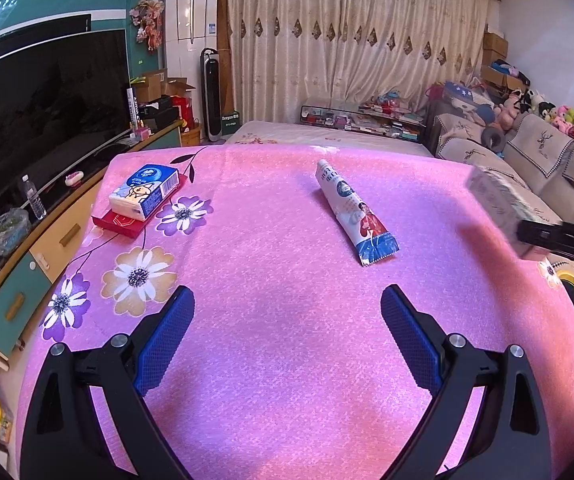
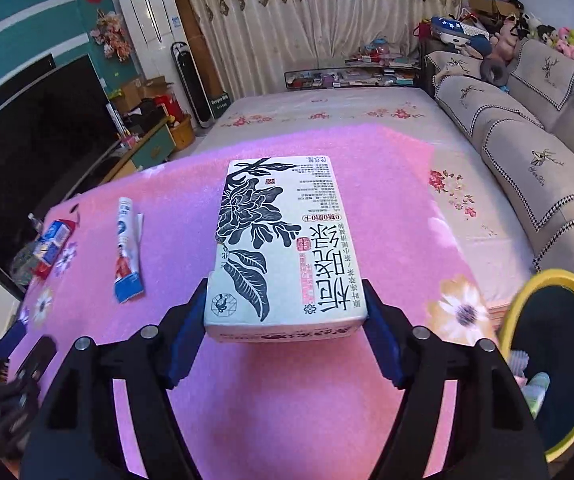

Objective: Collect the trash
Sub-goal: 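Carry the box over the yellow bin and open the right gripper, then grasp the white tube by its crimped end with the left gripper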

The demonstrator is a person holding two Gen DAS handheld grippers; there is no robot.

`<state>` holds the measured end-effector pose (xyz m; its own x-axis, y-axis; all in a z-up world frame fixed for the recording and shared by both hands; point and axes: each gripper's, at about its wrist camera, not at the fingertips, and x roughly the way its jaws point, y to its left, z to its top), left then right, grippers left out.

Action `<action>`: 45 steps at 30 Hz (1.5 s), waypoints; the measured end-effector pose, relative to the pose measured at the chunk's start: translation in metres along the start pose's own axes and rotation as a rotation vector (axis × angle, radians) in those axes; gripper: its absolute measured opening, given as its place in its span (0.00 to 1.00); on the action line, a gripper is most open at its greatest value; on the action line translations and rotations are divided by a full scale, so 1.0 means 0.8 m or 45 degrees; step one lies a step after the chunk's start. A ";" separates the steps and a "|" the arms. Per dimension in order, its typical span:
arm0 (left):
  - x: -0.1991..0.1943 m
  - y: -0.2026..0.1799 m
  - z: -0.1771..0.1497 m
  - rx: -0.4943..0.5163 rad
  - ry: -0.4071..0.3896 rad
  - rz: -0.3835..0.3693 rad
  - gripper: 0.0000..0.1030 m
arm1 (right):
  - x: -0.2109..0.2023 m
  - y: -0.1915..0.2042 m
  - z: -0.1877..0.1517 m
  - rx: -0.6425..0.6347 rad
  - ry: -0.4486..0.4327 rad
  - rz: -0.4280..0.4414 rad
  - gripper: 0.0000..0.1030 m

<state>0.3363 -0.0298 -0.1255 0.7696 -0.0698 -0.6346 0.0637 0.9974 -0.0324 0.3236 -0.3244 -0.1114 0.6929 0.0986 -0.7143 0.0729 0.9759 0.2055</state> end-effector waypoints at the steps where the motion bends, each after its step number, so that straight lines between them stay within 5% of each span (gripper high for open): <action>1: 0.000 0.000 0.000 -0.001 -0.001 -0.001 0.90 | -0.016 -0.011 -0.007 0.015 -0.012 0.013 0.66; 5: 0.000 0.000 0.000 0.002 0.000 -0.001 0.90 | -0.071 -0.062 -0.031 0.085 -0.061 0.002 0.66; 10: -0.004 -0.007 -0.001 0.034 -0.012 0.006 0.90 | -0.109 -0.143 -0.061 0.165 -0.087 -0.178 0.66; 17: -0.006 -0.013 -0.002 0.056 -0.018 0.015 0.90 | -0.092 -0.232 -0.096 0.282 0.018 -0.337 0.66; 22: -0.008 -0.018 -0.003 0.075 -0.025 0.016 0.90 | -0.073 -0.261 -0.106 0.371 0.074 -0.335 0.66; 26: -0.008 -0.019 -0.003 0.083 -0.031 0.014 0.90 | -0.072 -0.271 -0.105 0.370 0.095 -0.436 0.71; 31: -0.009 -0.024 -0.003 0.099 -0.029 0.014 0.90 | -0.091 -0.267 -0.107 0.416 0.065 -0.407 0.71; 38: -0.003 -0.030 -0.002 0.107 0.001 0.019 0.90 | -0.131 -0.212 -0.099 0.358 -0.134 -0.291 0.71; 45: 0.009 -0.071 0.011 0.174 0.087 -0.020 0.90 | -0.146 -0.162 -0.109 0.192 -0.282 -0.340 0.71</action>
<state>0.3440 -0.0869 -0.1212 0.7232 -0.0791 -0.6861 0.1647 0.9845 0.0600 0.1710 -0.4458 -0.1132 0.7723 -0.2160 -0.5974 0.3655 0.9203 0.1397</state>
